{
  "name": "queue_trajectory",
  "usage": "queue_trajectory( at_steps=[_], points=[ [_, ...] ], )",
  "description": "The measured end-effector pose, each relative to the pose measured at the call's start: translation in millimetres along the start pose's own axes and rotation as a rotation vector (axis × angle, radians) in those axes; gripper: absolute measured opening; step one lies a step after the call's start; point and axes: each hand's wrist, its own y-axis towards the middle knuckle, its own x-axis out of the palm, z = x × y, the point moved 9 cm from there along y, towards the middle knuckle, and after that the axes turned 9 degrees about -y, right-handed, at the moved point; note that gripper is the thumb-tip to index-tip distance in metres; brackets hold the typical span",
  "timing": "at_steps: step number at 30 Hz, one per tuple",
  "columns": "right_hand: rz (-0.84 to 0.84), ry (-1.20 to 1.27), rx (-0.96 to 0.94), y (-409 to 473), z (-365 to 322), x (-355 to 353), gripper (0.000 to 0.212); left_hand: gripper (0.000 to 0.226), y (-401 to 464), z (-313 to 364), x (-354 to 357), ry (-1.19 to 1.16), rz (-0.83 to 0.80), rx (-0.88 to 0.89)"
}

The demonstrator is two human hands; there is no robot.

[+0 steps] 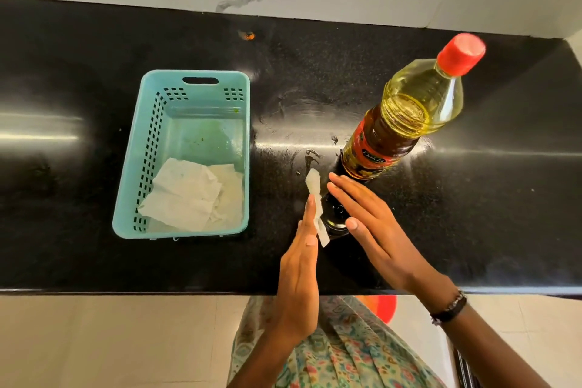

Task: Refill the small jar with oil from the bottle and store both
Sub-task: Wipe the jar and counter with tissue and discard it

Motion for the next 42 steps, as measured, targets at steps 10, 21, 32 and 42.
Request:
queue_trajectory(
  at_steps=[10, 21, 32, 42],
  points=[
    [0.051, -0.002, -0.059, 0, -2, 0, 0.047, 0.055, -1, -42, -8, 0.545, 0.058, 0.037],
    [0.086, 0.046, -0.08, 0, -3, -2, 0.045, 0.064, -19, -35, 20, 0.527, 0.074, 0.051],
    [0.096, 0.068, -0.087, 0, -2, -3, 0.044, 0.057, -40, -15, 50, 0.309, 0.123, -0.095],
    [0.099, 0.078, -0.075, 0, -1, -1, 0.044, 0.06, -24, -50, 43, 0.343, 0.097, -0.189]
  ],
)
